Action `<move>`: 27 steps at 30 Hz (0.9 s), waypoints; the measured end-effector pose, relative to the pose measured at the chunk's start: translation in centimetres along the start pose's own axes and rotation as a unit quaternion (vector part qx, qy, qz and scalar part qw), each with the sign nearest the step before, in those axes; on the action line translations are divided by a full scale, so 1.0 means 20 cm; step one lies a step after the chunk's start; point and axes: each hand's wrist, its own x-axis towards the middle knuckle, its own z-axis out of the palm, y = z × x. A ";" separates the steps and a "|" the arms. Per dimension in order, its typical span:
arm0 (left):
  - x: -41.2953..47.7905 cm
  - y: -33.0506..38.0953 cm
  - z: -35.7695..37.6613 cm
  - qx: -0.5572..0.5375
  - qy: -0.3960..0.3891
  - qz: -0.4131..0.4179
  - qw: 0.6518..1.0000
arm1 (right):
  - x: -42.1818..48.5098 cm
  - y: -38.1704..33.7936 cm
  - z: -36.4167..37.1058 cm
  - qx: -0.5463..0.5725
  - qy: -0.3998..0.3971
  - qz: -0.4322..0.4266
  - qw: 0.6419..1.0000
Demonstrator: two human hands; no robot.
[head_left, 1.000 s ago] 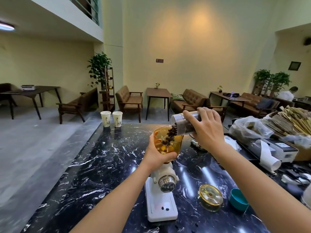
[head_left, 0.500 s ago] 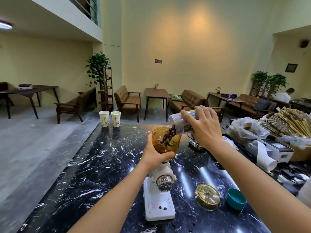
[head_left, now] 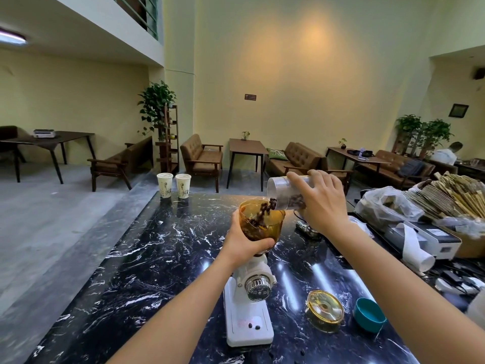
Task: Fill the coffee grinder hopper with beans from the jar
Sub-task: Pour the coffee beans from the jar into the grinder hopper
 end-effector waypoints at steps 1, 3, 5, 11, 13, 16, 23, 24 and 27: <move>0.00 0.00 0.00 0.000 0.000 0.001 1.000 | -0.01 0.00 0.01 0.016 -0.003 0.012 1.000; 0.00 0.00 0.00 0.001 -0.001 0.003 1.000 | -0.03 0.00 0.04 0.053 -0.011 0.042 0.998; 0.00 0.00 0.00 0.002 0.000 0.006 1.000 | -0.05 0.00 0.05 0.096 -0.017 0.075 0.992; 0.00 0.00 0.01 0.006 -0.002 0.014 1.000 | -0.13 -0.01 0.11 0.287 -0.047 0.186 0.938; 0.00 0.00 0.01 0.003 -0.002 0.019 1.000 | -0.17 -0.02 0.12 0.365 -0.047 0.207 0.906; -0.01 0.01 0.00 0.004 0.003 0.022 1.000 | -0.23 -0.02 0.13 0.467 -0.049 0.237 0.851; -0.02 0.00 0.00 0.010 0.001 0.028 1.000 | -0.90 0.08 0.36 0.491 -0.040 0.405 0.770; -0.02 0.00 0.00 0.011 0.004 0.031 0.999 | -1.04 0.10 0.39 0.466 -0.041 0.436 0.769; -0.02 0.00 0.01 0.010 0.014 0.033 0.999 | -1.40 0.16 0.48 0.421 -0.043 0.524 0.739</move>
